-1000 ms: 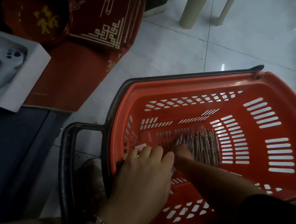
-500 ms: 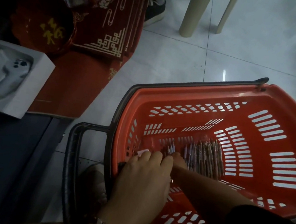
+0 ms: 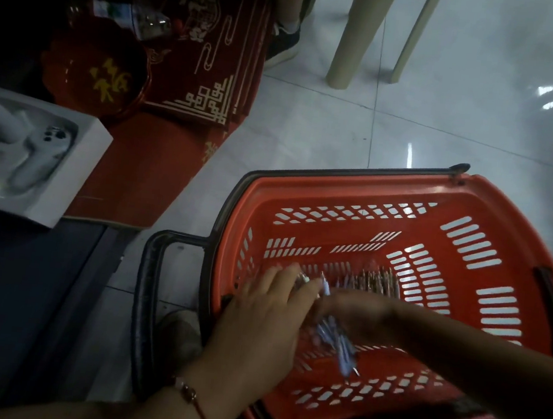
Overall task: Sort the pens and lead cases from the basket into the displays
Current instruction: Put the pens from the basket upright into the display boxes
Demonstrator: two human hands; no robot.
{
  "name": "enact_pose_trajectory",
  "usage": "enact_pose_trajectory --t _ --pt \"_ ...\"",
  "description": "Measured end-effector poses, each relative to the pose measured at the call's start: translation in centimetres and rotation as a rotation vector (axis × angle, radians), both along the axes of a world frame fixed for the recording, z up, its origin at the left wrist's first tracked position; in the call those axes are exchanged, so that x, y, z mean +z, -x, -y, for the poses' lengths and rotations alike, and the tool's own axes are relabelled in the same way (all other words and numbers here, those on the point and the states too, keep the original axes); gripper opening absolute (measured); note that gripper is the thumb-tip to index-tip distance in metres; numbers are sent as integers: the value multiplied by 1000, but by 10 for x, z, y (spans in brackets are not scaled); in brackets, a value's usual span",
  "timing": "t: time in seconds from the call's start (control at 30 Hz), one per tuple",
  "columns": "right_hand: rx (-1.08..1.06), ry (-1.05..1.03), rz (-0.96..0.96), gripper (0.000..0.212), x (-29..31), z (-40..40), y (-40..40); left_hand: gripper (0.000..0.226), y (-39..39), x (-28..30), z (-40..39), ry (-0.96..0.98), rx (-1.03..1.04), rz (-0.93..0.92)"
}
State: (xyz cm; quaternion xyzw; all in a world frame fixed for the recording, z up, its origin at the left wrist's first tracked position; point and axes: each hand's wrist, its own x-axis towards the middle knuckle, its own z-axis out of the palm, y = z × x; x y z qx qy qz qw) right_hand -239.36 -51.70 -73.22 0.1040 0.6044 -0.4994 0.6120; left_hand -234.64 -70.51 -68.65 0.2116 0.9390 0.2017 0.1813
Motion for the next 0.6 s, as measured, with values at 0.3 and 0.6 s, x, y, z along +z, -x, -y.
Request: enact_pose_trajectory --t 0.3,0.6 --pt "-21 430 178 15 122 2 -27 25 -18 60 1 -158 -230 -543" --pt "4 519 191 40 185 25 -43 22 -53 140 66 132 -167 -627"
